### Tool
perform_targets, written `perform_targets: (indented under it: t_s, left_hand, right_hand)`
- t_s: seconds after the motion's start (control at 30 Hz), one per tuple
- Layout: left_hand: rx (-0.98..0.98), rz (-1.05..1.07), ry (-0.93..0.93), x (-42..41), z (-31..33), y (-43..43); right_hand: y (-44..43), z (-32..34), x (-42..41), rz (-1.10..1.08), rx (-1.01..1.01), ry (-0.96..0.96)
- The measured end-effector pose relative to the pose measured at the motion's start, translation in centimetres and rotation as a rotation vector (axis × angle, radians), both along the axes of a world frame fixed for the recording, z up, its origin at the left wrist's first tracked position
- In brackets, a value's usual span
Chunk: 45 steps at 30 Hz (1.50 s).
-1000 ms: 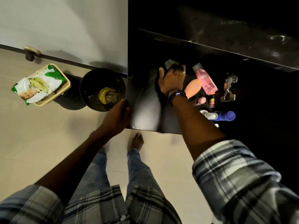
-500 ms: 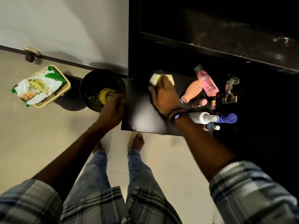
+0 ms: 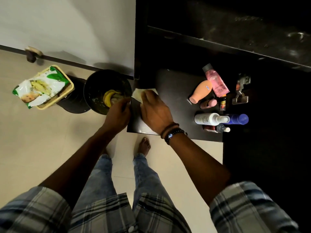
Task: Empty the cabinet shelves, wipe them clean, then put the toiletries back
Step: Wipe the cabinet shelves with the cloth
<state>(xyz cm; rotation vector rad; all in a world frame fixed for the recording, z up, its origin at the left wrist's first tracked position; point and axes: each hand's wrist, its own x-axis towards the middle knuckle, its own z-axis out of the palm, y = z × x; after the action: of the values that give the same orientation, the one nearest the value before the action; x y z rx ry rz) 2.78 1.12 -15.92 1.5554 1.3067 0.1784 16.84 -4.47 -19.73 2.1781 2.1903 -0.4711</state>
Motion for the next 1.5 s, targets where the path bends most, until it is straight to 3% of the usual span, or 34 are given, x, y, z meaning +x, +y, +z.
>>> perform_targets:
  t_s: [0.1,0.17,0.33,0.47,0.53,0.6,0.77,1.0,1.1,1.2,1.33,1.5]
  left_hand:
    - [0.021,-0.036,0.006,-0.1,-0.1,-0.2]
    - [0.023,-0.034,0.035,-0.2,-0.5,-0.5]
    - [0.062,-0.013,0.026,-0.8,-1.2,-1.4]
    - [0.104,0.077,0.005,-1.0,-1.3,-2.0]
    - [0.114,0.104,-0.008,-1.0,-1.2,-2.3]
    - [0.110,0.099,0.004,-1.1,-1.1,-2.7]
    - [0.127,0.047,-0.009,-1.4,-1.5,-3.8]
    - [0.116,0.033,-0.006,-1.1,-1.9,-3.8]
    - [0.130,0.042,-0.023,-0.8,-1.8,-3.6]
    - [0.159,0.042,-0.052,-0.7,-2.1,-3.4]
    - [0.194,0.028,-0.098,-0.7,-2.5,-3.5]
    - [0.169,0.042,-0.085,-1.0,-2.7,-3.9]
  right_hand:
    - [-0.6,0.3,3.7,-0.328,0.055,0.042]
    - [1.3,0.2,6.6,-0.397,0.021,0.012]
    - [5.1,-1.5,6.0,-0.425,-0.030,0.073]
    - [-1.5,-2.3,-1.9,-0.249,0.047,0.112]
    - [-5.7,-1.0,-4.6,-0.265,0.012,0.240]
    - [-9.5,0.1,-5.4,-0.258,-0.035,0.206]
    - [-9.2,-0.9,-0.1,-0.416,0.030,0.069]
    - [0.6,-1.7,4.2,-0.527,0.043,0.136]
    - [-1.5,-1.3,0.0,-0.433,0.082,0.133]
    - [-7.1,-0.6,-4.0,-0.311,-0.023,0.171]
    - [-13.0,-0.6,-2.8,-0.412,0.008,0.079]
    - [-7.9,-1.4,2.2,-0.519,0.076,0.081]
